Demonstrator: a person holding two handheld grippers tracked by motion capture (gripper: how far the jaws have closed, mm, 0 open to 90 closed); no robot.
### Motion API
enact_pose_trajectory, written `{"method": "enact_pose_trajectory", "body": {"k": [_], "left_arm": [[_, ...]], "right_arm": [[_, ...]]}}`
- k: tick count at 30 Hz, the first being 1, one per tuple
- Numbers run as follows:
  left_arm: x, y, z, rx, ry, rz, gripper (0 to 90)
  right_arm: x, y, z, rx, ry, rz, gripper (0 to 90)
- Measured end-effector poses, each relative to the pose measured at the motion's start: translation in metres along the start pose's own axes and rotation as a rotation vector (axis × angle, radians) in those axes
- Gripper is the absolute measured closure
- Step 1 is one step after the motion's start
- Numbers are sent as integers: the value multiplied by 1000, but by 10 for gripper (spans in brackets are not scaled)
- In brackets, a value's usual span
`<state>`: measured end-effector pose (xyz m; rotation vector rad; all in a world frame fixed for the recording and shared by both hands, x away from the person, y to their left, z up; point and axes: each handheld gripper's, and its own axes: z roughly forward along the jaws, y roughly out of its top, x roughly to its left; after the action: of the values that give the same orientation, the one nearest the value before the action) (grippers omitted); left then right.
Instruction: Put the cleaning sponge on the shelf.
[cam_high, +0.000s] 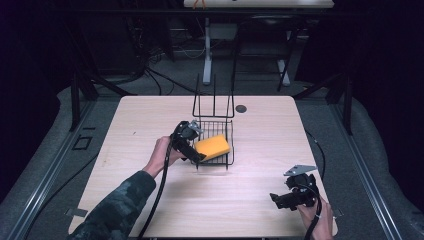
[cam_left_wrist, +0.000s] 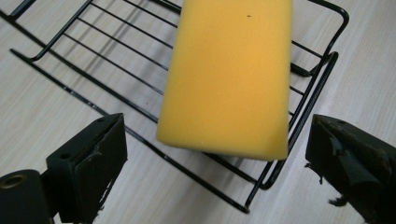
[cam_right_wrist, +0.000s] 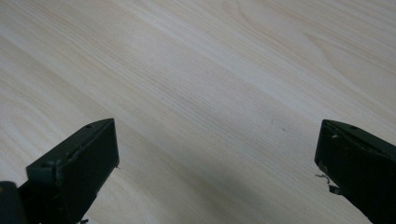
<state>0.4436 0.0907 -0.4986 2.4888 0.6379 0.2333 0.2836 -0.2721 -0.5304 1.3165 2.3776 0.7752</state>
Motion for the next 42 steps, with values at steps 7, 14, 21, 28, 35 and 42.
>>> {"method": "enact_pose_trajectory", "body": {"k": [7, 14, 21, 28, 35, 42], "left_arm": [[-1, -11, -20, 8, 28, -21, 20], [-3, -23, -47, -18, 61, -56, 10], [-9, -47, -70, -7, 130, -75, 6], [-12, -68, -83, 17, 163, -96, 5], [-17, -97, -92, 50, 205, -139, 4], [-29, -127, -90, 84, 206, -176, 4]], "right_arm": [[0, 1, -1, 3, 5, 9, 0], [0, 0, 1, 8, 7, 15, 0], [1, 2, 1, 18, 13, 14, 0], [3, 4, 2, 17, 13, 6, 0], [4, 5, 3, 13, 21, 8, 0], [4, 6, 4, 18, 19, 6, 0]]}}
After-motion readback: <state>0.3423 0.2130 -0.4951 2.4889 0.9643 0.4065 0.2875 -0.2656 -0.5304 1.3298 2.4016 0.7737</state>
